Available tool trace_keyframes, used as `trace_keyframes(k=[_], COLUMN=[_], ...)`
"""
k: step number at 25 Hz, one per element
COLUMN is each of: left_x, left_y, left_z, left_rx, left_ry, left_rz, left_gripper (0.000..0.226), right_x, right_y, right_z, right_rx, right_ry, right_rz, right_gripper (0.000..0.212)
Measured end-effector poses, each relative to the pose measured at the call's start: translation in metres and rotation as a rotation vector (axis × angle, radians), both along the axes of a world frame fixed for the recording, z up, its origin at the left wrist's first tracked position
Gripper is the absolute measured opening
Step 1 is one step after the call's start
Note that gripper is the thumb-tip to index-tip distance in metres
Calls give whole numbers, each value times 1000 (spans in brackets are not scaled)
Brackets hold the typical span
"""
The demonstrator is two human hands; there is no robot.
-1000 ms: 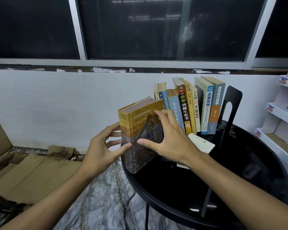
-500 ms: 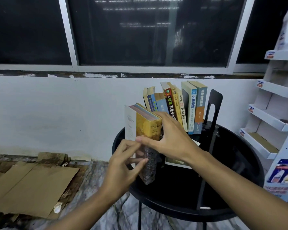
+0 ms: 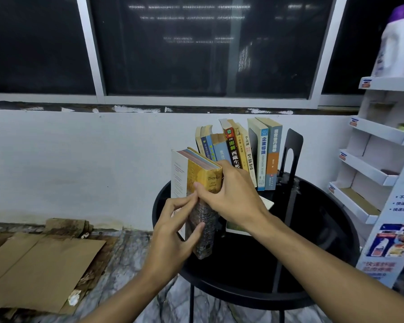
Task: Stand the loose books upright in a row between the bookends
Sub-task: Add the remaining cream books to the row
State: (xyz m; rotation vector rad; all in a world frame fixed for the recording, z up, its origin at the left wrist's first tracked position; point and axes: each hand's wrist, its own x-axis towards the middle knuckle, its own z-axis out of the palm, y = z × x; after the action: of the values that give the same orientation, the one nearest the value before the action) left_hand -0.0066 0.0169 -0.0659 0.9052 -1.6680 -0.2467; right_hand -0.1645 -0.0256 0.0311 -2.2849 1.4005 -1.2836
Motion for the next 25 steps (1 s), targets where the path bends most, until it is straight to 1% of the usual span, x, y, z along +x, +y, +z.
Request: trace_keyframes(k=[4,9,15,17,20,25], left_x=[-2,-15,-42,-56,-82,-129], left_y=[-8,-26,-69,-90,-122,-172], left_z=[5,38,76,91,113,144], left_rx=[-15,-51,-44,-58,-71,4], left_ry=[-9,-69,-143,-204,-288,-541], left_rz=[-5,-69,-108,-104,-98,5], left_gripper=[65,63,60,63,67,77], right_x=[0,-27,-87,-108,-137,-174], right_y=[4,6,4,3,1,-2], right_z=[2,31,58,62,62,60], right_rx=[-43,-96,-207,-230,-228,-216], right_ry=[-62,-152,-127,-108,-62,5], right_rz=[-42,-90,-261,-313,-392,-485], right_gripper=[36,31,29,28,32,36])
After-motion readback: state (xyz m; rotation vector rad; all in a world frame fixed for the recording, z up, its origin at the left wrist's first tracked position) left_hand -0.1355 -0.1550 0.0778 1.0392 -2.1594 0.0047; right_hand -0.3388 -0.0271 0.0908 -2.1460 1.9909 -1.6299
